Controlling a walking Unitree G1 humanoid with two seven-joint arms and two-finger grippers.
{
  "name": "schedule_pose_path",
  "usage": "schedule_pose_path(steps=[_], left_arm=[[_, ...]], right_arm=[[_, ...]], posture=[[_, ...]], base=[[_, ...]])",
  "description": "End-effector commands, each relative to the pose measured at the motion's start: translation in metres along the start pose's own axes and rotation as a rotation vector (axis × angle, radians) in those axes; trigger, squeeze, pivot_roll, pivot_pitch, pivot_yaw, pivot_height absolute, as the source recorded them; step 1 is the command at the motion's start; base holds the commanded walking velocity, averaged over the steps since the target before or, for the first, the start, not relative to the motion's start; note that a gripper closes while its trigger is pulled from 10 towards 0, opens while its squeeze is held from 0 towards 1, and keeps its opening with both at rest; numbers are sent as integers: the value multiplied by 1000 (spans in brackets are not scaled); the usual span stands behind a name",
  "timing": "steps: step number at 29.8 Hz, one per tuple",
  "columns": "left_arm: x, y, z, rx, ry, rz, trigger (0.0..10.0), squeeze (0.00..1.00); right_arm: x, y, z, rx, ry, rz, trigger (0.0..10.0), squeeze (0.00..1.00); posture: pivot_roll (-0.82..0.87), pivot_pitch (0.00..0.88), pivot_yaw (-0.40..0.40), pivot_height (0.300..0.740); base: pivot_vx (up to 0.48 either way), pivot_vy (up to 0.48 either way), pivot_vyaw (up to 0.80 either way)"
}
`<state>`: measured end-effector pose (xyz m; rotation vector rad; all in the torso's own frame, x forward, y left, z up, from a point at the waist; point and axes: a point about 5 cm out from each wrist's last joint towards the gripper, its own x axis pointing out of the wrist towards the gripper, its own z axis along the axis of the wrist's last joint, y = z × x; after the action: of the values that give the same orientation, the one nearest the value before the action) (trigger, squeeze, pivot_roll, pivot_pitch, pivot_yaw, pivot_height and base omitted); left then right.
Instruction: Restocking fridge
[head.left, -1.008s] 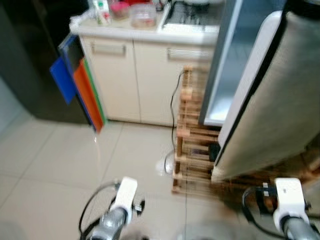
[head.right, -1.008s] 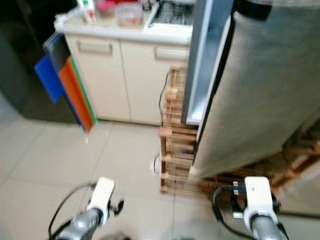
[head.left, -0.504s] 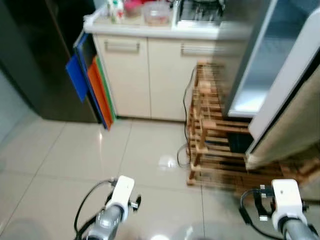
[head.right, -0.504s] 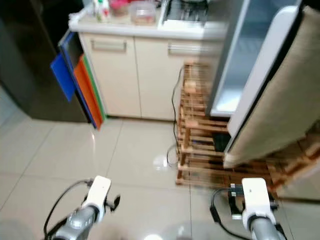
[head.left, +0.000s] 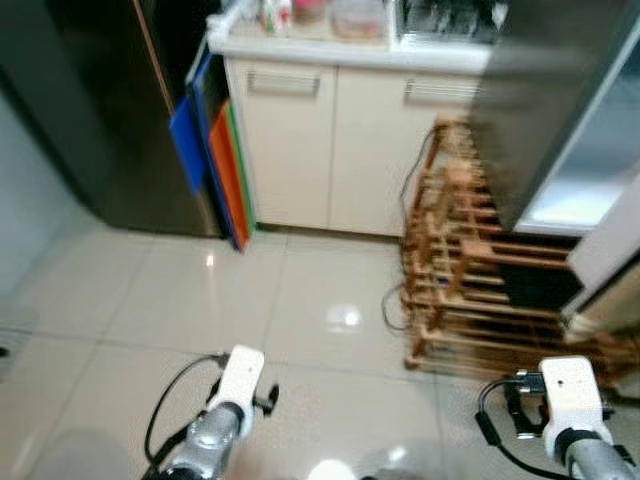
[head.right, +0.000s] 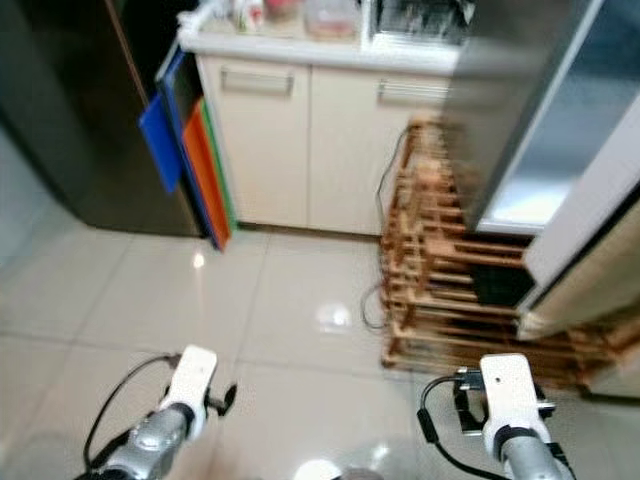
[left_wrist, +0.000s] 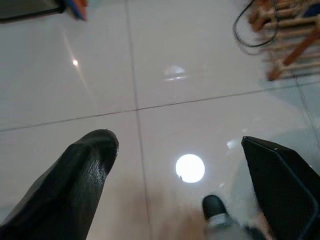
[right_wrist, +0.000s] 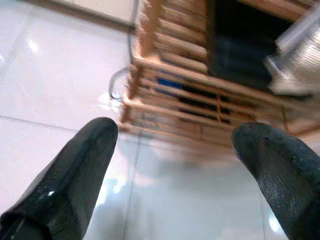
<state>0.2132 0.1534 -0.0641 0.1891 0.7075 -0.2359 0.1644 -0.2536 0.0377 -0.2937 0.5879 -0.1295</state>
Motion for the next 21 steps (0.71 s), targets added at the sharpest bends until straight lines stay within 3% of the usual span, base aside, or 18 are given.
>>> schedule_pose_path(steps=[1,7,11,13,16,21], left_arm=[[-1,4,-2,14,9,10,10000,0],[2,6,12,44,-70,13,10000,0],[3,6,27,71,-155,2,10000,0],[4,10,45,45,-257,21,10000,0],[9,3,99,60,-452,25,10000,0],[1,7,144,44,-638,36,10000,0]], right_arm=[[-2,-1,-1,-18,-21,-5,10000,0],[-4,-5,12,-101,-186,-94,10000,0],[-4,-6,16,-44,-271,-148,10000,0],[-5,-6,16,0,-323,-165,10000,0],[-4,-5,17,52,-373,-160,10000,0],[0,-2,18,71,-432,-107,10000,0]], posture=[[-124,60,24,740],[-123,56,26,740],[-122,52,28,740],[-123,47,29,740],[-118,43,25,740],[-102,35,23,740]], base=[[0,0,0],[375,0,0],[459,0,0],[461,0,0],[458,0,0],[458,0,0]])
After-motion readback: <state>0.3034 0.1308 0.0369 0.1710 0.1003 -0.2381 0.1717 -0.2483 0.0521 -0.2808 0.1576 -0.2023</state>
